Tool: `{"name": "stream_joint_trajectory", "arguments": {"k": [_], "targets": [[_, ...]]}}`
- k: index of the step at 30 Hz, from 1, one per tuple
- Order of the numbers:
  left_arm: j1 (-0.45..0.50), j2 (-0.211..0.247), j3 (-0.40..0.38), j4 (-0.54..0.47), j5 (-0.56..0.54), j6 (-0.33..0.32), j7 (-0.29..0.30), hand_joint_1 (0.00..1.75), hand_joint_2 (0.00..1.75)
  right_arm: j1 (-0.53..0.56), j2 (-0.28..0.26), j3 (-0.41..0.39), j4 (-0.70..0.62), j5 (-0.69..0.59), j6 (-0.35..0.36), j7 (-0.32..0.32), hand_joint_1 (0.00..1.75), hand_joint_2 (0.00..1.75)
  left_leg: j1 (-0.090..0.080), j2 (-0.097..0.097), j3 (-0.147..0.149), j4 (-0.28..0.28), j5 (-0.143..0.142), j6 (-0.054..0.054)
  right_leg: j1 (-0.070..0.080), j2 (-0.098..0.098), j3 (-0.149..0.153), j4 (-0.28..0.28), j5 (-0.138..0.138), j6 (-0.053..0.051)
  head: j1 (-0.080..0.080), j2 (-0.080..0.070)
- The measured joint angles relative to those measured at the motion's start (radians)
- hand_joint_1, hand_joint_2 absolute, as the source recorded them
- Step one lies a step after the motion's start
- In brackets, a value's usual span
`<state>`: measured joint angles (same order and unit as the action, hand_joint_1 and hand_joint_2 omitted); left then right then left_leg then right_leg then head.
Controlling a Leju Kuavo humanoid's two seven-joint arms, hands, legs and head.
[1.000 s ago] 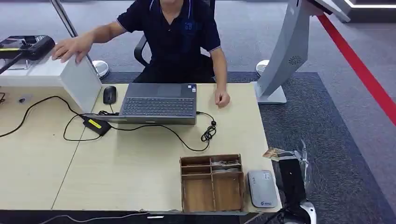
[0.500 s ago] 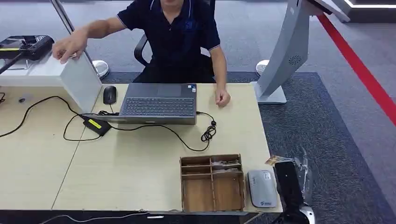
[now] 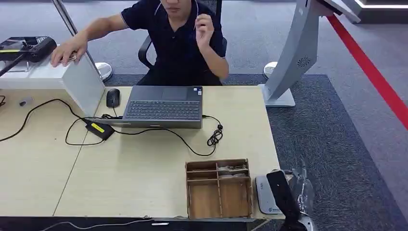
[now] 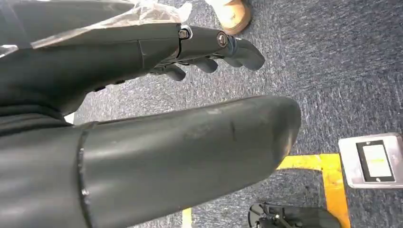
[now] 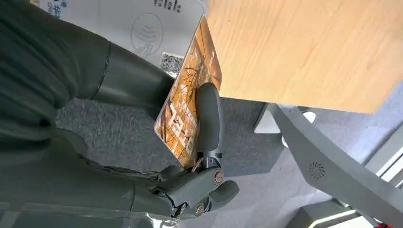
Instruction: Pass the card to the sensor for recognition and then transmit it.
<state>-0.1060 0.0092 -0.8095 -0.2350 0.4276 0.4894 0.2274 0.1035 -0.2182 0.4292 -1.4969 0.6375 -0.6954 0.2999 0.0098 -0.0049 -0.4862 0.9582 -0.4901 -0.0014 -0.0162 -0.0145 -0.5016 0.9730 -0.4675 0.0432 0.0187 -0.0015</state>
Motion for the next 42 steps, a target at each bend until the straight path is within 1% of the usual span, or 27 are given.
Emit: {"name": "stream_joint_trajectory", "arguments": {"k": [7,17,23,32,42], "targets": [[-0.001,0.000,-0.006,0.000,0.002,0.000,0.000,0.00,0.00,-0.015,-0.011,0.055,0.037,0.024,0.000,0.033,1.75,1.75,0.000,0.000,0.000,0.000,0.000,0.000,0.000,0.000,0.000,0.000,0.000,0.000,0.000,0.000],[-0.001,0.000,-0.009,0.000,0.006,0.001,0.000,0.00,0.00,-0.028,-0.021,0.106,0.085,0.039,0.000,0.044,1.75,1.75,0.000,0.000,0.000,0.000,0.000,0.000,0.000,0.000,0.000,0.000,0.000,0.000,0.000,0.000],[-0.001,0.000,-0.009,0.000,0.006,0.001,0.000,0.00,0.00,-0.029,-0.023,0.116,0.102,0.039,0.000,0.043,1.75,1.75,0.000,0.000,0.000,0.000,0.000,0.000,0.000,0.000,0.000,0.000,0.000,0.000,0.000,0.000],[-0.001,0.001,-0.009,0.000,0.006,0.001,0.000,0.00,0.00,-0.033,-0.024,0.122,0.121,0.039,0.000,0.015,1.75,1.75,0.000,0.000,0.000,0.000,0.000,0.000,0.000,0.000,0.000,0.000,0.000,0.000,0.000,0.000],[-0.001,0.001,-0.010,0.000,0.009,0.002,0.000,0.00,0.00,-0.043,-0.022,0.124,0.146,0.039,0.000,-0.001,1.75,1.75,0.000,0.000,0.000,0.000,0.000,0.000,0.000,0.000,0.000,0.000,0.000,0.000,0.000,0.000]]}}
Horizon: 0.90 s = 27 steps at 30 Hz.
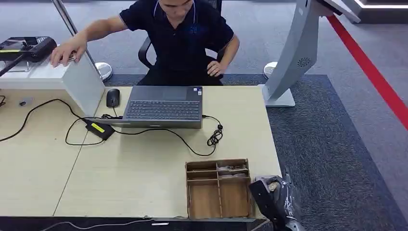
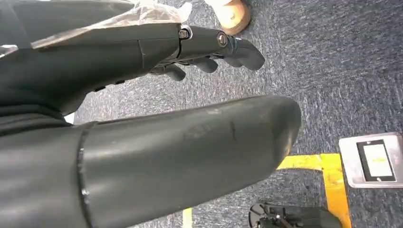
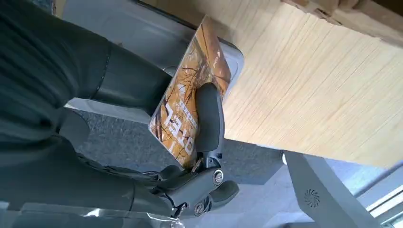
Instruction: Pass the card to the sensor for recognition and then transmit it.
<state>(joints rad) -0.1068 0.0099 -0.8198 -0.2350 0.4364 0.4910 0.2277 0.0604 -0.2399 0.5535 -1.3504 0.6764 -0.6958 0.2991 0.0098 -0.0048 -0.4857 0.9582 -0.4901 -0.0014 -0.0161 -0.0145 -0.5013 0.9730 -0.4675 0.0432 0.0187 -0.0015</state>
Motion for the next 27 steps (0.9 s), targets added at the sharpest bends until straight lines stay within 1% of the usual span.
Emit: {"name": "stream_joint_trajectory", "arguments": {"k": [15,19,23,27], "targets": [[0.000,0.000,-0.001,0.000,0.000,0.000,0.000,0.00,0.00,-0.009,0.003,0.001,0.012,0.002,-0.001,-0.008,1.75,1.75,0.000,0.000,0.000,0.000,0.000,0.000,0.000,0.000,0.001,0.000,0.000,0.000,0.000,0.000],[0.000,0.000,-0.003,0.000,0.000,0.000,0.000,0.00,0.00,-0.008,0.008,-0.009,0.013,0.030,-0.001,-0.041,1.75,1.75,0.000,0.000,0.000,0.000,0.000,0.000,0.000,0.000,0.000,0.000,0.000,0.000,0.000,0.000],[0.000,0.000,-0.012,0.000,0.000,0.000,0.001,0.00,0.00,-0.008,0.025,-0.043,0.001,0.066,-0.002,-0.080,1.75,1.75,0.000,0.000,0.000,0.000,0.000,0.000,0.000,0.000,0.001,0.000,0.000,0.000,0.000,0.000],[0.000,0.000,-0.018,0.000,-0.001,0.000,0.000,0.00,0.00,-0.010,0.040,-0.081,-0.030,0.088,-0.002,-0.092,1.75,1.75,0.000,0.000,0.000,0.000,0.000,0.000,0.000,0.000,0.001,0.000,0.000,0.000,0.000,0.000]]}}
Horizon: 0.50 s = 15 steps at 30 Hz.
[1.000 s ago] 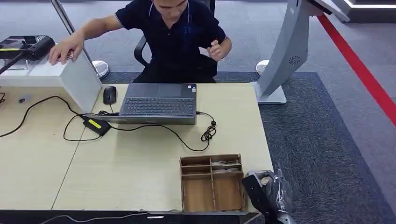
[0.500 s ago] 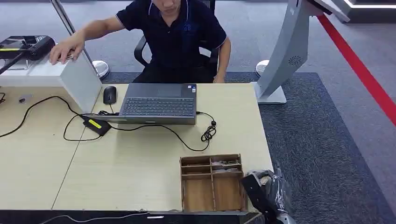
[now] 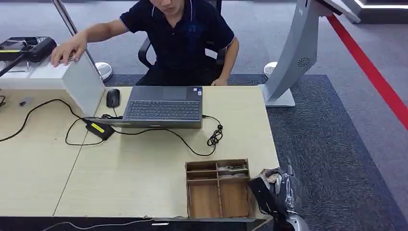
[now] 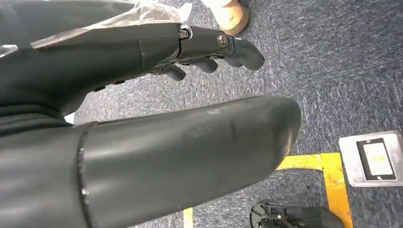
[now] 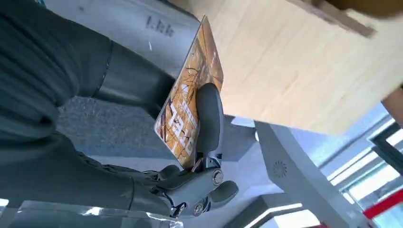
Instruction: Pass the card to the sensor for recognition and then transmit it.
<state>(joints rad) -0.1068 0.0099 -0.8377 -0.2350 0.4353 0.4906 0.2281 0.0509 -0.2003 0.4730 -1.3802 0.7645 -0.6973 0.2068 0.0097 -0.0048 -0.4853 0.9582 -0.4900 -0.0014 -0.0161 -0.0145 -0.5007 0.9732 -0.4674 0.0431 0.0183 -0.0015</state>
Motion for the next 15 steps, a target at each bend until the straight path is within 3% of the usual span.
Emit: {"name": "stream_joint_trajectory", "arguments": {"k": [8,15], "targets": [[0.000,0.001,-0.006,0.000,-0.003,-0.006,-0.005,0.00,0.00,-0.023,0.013,-0.060,-0.092,0.030,0.000,0.000,1.75,1.75,0.000,0.000,0.000,0.000,0.000,0.000,0.000,0.000,0.000,0.000,0.000,0.000,0.000,0.000],[0.000,0.003,-0.012,0.000,-0.006,-0.010,-0.009,0.00,0.00,-0.058,0.013,-0.066,-0.177,0.050,0.000,0.035,1.75,1.75,0.000,0.000,0.000,0.000,0.000,0.000,0.000,0.000,0.000,0.000,0.000,0.000,0.000,0.000]]}}
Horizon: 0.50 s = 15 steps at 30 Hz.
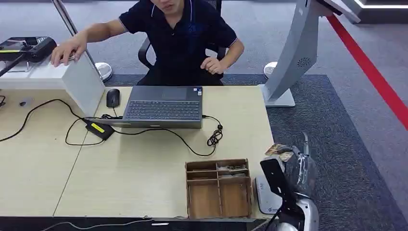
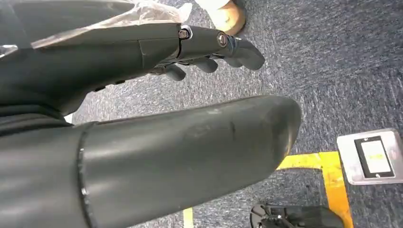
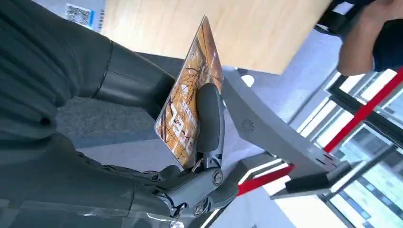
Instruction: Pass the card to the sensor for recognition and then transmit it.
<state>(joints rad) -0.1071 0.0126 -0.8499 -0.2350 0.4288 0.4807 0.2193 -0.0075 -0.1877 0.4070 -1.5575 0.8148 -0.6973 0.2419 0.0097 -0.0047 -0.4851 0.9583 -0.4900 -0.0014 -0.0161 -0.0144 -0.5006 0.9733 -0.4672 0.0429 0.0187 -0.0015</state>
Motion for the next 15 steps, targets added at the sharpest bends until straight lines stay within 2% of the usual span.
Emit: {"name": "stream_joint_trajectory", "arguments": {"k": [9,15], "targets": [[-0.001,0.003,-0.017,0.000,-0.007,-0.005,-0.011,0.00,0.00,-0.055,0.025,0.013,-0.053,-0.025,0.000,-0.039,1.75,1.75,0.000,0.000,0.000,0.000,0.000,0.000,0.000,0.000,0.000,0.001,0.000,0.000,0.000,0.000],[-0.003,0.003,-0.020,0.000,-0.011,-0.006,-0.012,0.00,0.00,-0.092,0.050,0.049,-0.053,-0.038,0.002,-0.057,1.75,1.75,0.000,0.000,0.000,0.000,0.000,0.000,0.000,0.000,0.000,0.001,0.000,0.000,0.000,0.000]]}}
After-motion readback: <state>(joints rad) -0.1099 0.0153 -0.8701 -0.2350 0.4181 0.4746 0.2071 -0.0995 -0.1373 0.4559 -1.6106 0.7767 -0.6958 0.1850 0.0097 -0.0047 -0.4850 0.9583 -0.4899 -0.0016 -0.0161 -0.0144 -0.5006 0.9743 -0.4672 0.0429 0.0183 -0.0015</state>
